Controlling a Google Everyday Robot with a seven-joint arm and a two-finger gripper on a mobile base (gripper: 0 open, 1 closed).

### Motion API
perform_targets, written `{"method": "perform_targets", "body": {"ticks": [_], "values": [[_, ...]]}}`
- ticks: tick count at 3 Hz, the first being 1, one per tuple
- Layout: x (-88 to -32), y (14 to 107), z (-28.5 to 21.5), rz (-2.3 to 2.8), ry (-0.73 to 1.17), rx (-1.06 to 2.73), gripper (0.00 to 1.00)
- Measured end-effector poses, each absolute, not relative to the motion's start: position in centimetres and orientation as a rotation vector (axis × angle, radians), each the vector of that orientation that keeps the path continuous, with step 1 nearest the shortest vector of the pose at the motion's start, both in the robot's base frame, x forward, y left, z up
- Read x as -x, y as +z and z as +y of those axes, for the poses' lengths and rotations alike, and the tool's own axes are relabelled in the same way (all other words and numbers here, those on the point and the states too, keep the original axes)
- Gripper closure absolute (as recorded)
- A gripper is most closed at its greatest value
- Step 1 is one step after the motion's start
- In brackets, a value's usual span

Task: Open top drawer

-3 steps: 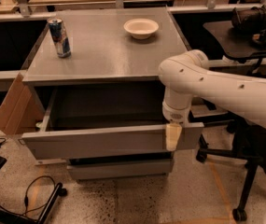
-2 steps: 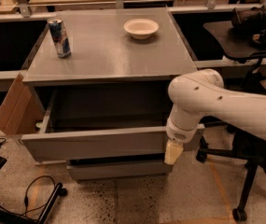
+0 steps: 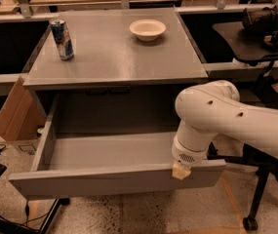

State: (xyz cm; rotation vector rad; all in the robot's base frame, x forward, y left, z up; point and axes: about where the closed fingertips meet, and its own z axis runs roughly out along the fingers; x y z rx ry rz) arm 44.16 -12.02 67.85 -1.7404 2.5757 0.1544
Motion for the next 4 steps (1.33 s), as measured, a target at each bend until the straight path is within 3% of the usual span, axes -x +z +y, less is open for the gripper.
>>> {"method": "perform_targets", "body": {"ticks": [1, 3, 4], "values": [[-42.49, 69.91, -11.2, 2.585, 0.138, 1.708, 0.57], [-42.3, 69.96, -11.23, 2.587, 0.135, 1.709, 0.1], [-42.26, 70.0, -11.24, 2.586, 0.133, 1.71, 0.0]]}}
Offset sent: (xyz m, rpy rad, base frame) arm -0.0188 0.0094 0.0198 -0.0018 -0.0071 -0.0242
